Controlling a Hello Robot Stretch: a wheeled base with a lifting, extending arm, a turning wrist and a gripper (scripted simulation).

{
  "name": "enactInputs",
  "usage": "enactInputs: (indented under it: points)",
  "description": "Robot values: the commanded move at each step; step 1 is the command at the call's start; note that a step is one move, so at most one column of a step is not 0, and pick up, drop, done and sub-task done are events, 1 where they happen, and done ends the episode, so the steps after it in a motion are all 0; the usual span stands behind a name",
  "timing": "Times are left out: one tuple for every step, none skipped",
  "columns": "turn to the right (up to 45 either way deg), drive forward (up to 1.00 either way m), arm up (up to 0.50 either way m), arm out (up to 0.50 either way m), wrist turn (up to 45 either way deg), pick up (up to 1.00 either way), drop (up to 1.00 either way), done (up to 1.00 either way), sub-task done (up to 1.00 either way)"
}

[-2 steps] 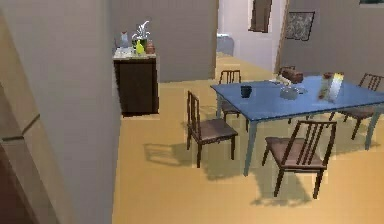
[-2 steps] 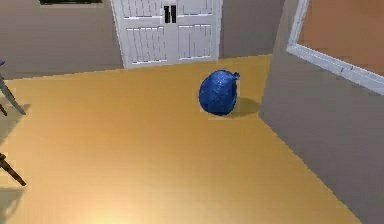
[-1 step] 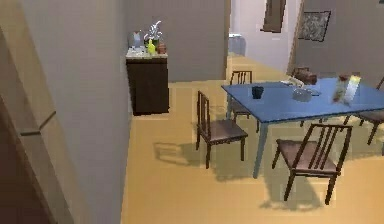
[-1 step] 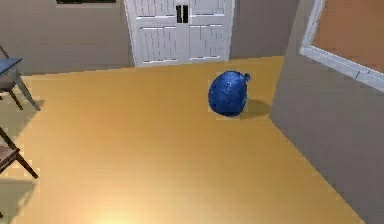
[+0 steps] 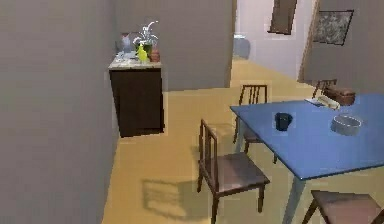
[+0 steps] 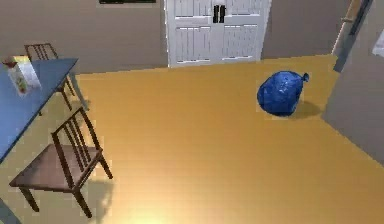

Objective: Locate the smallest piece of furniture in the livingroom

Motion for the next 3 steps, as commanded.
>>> enactInputs:
  points:
    - [-15.0, 0.00, 0.00, 0.00, 0.0, 0.00, 0.00, 0.00, 0.00]
    - [0.0, 1.00, 0.00, 0.00, 0.0, 0.00, 0.00, 0.00, 0.00]
    - [-3.0, 0.00, 0.00, 0.00, 0.0, 0.00, 0.00, 0.00, 0.00]
